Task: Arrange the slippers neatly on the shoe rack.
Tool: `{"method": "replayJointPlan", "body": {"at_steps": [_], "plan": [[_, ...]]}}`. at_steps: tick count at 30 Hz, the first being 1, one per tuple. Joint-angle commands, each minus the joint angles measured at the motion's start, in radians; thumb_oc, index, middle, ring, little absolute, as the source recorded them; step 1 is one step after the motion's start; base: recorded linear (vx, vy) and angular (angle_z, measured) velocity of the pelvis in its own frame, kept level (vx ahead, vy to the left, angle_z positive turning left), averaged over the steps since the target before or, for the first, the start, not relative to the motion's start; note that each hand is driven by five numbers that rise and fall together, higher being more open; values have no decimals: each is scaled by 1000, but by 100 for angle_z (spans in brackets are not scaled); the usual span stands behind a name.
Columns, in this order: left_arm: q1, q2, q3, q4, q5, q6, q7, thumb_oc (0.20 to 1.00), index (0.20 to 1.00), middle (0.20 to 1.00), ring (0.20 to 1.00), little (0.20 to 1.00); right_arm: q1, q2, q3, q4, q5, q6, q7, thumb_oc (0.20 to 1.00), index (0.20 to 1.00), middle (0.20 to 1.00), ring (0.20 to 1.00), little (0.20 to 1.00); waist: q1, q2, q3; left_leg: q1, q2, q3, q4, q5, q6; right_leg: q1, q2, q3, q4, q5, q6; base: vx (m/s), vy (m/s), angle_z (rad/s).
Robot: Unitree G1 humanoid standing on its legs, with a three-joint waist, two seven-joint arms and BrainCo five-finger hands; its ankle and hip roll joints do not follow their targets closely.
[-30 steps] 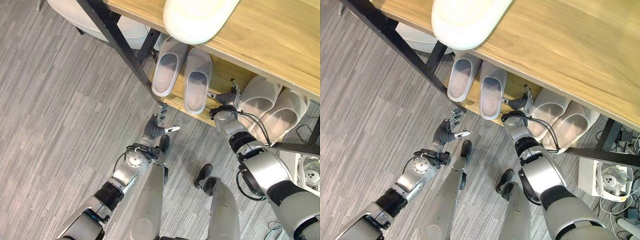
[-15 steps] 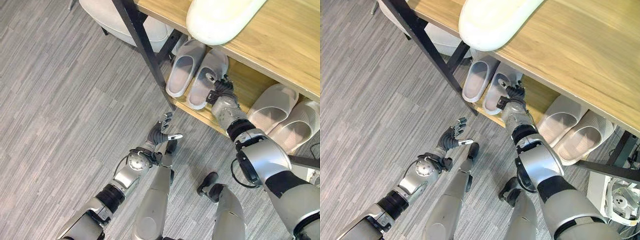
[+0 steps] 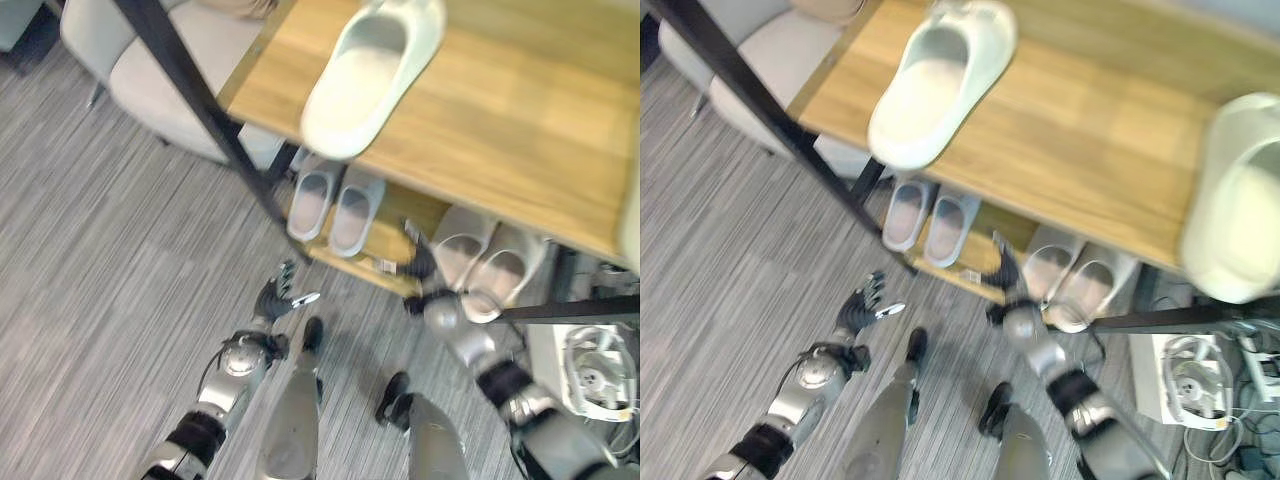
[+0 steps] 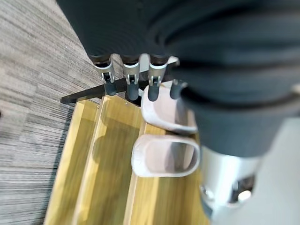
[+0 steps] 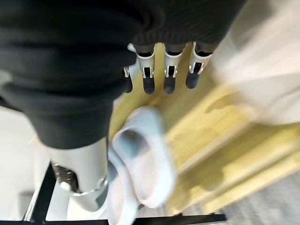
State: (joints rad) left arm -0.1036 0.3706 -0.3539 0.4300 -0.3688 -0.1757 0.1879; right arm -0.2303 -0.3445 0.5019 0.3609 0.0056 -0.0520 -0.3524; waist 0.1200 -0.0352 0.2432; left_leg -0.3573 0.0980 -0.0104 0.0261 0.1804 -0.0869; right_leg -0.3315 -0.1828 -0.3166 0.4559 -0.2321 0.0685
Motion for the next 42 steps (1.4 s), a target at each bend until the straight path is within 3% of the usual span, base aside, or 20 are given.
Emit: {"method": "replayJointPlan", "body": {"at_steps": [1, 4, 7, 10, 11, 16, 17, 18, 21, 25, 27, 28, 29, 31, 32, 33, 34, 36, 37, 42], "plan": [[-112, 22, 4, 13, 74, -60, -3, 1000, 1000, 1000, 1000, 1000, -210, -26, -43, 28, -94, -91, 59, 1000, 1000, 1000, 1000, 1000, 24, -26, 18, 86, -39, 36, 10, -118, 14, 148, -11, -17, -318, 224, 94, 132, -21, -35], [-64, 62, 38, 19, 166, -52, -33, 1000, 1000, 1000, 1000, 1000, -11, -88, -62, -84, -108, -127, 163, 1000, 1000, 1000, 1000, 1000, -21, -17, -38, 195, -37, 76, -67, -99, 0, 228, 0, 4, -397, 252, 107, 136, 46, -24], [-9, 187, -5, -102, 406, -64, -139, 1000, 1000, 1000, 1000, 1000, 226, -184, -94, -157, -130, -173, 303, 1000, 1000, 1000, 1000, 1000, -68, 3, -92, 286, -39, 118, -113, -105, -10, 295, 4, 30, -461, 269, 119, 122, 46, -39], [-1, 231, -37, -187, 483, -77, -208, 1000, 1000, 1000, 1000, 1000, 315, -185, -111, -87, -124, -171, 345, 1000, 1000, 1000, 1000, 1000, -90, 8, -117, 312, -40, 137, -113, -119, -13, 319, 6, 43, -488, 277, 124, 73, 19, -34], [-13, 266, -86, -261, 530, -93, -279, 1000, 1000, 1000, 1000, 1000, 366, -167, -132, 0, -85, -166, 373, 1000, 1000, 1000, 1000, 1000, -113, 11, -129, 325, -39, 153, -113, -128, -13, 327, 7, 56, -501, 282, 127, 33, 7, -30], [-73, 288, -170, -355, 521, -97, -370, 1000, 1000, 1000, 1000, 1000, 375, -119, -147, 102, -27, -151, 388, 1000, 1000, 1000, 1000, 1000, -133, 15, -133, 327, -39, 173, -113, -136, -11, 319, 10, 76, -509, 294, 130, -4, -3, -26], [-135, 294, -227, -410, 506, -105, -407, 1000, 1000, 1000, 1000, 1000, 371, -92, -144, 135, 4, -147, 386, 1000, 1000, 1000, 1000, 1000, -144, 19, -135, 327, -37, 179, -113, -136, -11, 313, 11, 84, -511, 297, 132, -10, -15, -31], [-244, 303, -298, -505, 393, -105, -454, 1000, 1000, 1000, 1000, 1000, 375, -77, -132, 147, 17, -145, 379, 1000, 1000, 1000, 1000, 1000, -153, 20, -137, 327, -35, 187, -113, -138, -12, 311, 12, 89, -516, 302, 134, -10, -16, -19], [-404, 291, -362, -574, 290, -107, -479, 1000, 1000, 1000, 1000, 1000, 378, -62, -129, 162, 56, -141, 382, 1000, 1000, 1000, 1000, 1000, -161, 19, -143, 329, -34, 190, -113, -138, -14, 311, 13, 92, -520, 305, 136, 20, -24, -13], [-524, 196, -333, -582, 82, -107, -443, 1000, 1000, 1000, 1000, 1000, 388, -46, -150, 179, 111, -137, 371, 1000, 1000, 1000, 1000, 1000, -173, 15, -159, 333, -33, 193, -113, -139, -19, 319, 14, 89, -527, 307, 137, 36, -39, -2], [-486, 83, -188, -548, -76, -121, -376, 1000, 1000, 1000, 1000, 1000, 401, -37, -161, 164, 123, -136, 366, 1000, 1000, 1000, 1000, 1000, -173, 10, -167, 337, -32, 194, -113, -140, -21, 327, 13, 87, -533, 309, 133, 33, -42, -3], [-486, 82, -187, -548, -77, -121, -376, 1000, 1000, 1000, 1000, 1000, 401, -38, -160, 164, 123, -136, 366, 1000, 1000, 1000, 1000, 1000, -174, 11, -167, 337, -32, 194, -113, -140, -21, 327, 13, 87, -533, 309, 133, 23, -32, -1], [-474, 51, -109, -535, -75, -140, -322, 1000, 1000, 1000, 1000, 1000, 407, -30, -165, 159, 122, -136, 364, 1000, 1000, 1000, 1000, 1000, -173, 6, -170, 340, -31, 195, -113, -141, -21, 328, 13, 90, -536, 309, 130, 0, 0, 0], [-464, 35, -29, -514, -15, -160, -240, 1000, 1000, 1000, 1000, 1000, 406, -20, -169, 162, 124, -137, 360, 1000, 1000, 1000, 1000, 1000, -168, 2, -172, 343, -30, 195, -113, -142, -21, 331, 15, 91, -537, 307, 128, 38, -33, 5], [-475, 38, 42, -468, 108, -173, -133, 1000, 1000, 1000, 1000, 1000, 404, -10, -169, 169, 129, -141, 356, 1000, 1000, 1000, 1000, 1000, -165, -2, -175, 346, -29, 195, -113, -144, -22, 334, 18, 93, -539, 304, 124, 37, -25, 7], [-475, 37, 42, -467, 111, -173, -130, 1000, 1000, 1000, 1000, 1000, 403, -11, -168, 170, 129, -142, 356, 1000, 1000, 1000, 1000, 1000, -166, -1, -175, 346, -29, 195, -113, -144, -22, 335, 18, 93, -539, 304, 124, 78, -24, 8], [-521, 103, 111, -407, 419, -159, 37, 1000, 1000, 1000, 1000, 1000, 396, -6, -168, 181, 137, -155, 351, 1000, 1000, 1000, 1000, 1000, -164, -3, -178, 351, -25, 199, -113, -150, -26, 337, 20, 97, -542, 300, 125, 66, -6, 9], [-536, 129, 121, -382, 504, -147, 71, 1000, 1000, 1000, 1000, 1000, 395, -5, -168, 180, 139, -159, 351, 1000, 1000, 1000, 1000, 1000, -164, -3, -180, 351, -25, 200, -113, -151, -26, 337, 21, 97, -542, 300, 126, 60, 0, -1], [-553, 194, 132, -342, 634, -125, 101, 1000, 1000, 1000, 1000, 1000, 400, -11, -169, 178, 137, -166, 354, 1000, 1000, 1000, 1000, 1000, -163, -1, -180, 358, -24, 203, -113, -159, -27, 341, 22, 100, -542, 295, 129, 36, 10, -5], [-588, 340, 121, -269, 834, -74, 179, 1000, 1000, 1000, 1000, 1000, 406, -26, -174, 172, 150, -175, 355, 1000, 1000, 1000, 1000, 1000, -159, -1, -178, 349, -25, 209, -113, -154, -25, 329, 19, 99, -542, 302, 134, 26, 8, -10]]}}
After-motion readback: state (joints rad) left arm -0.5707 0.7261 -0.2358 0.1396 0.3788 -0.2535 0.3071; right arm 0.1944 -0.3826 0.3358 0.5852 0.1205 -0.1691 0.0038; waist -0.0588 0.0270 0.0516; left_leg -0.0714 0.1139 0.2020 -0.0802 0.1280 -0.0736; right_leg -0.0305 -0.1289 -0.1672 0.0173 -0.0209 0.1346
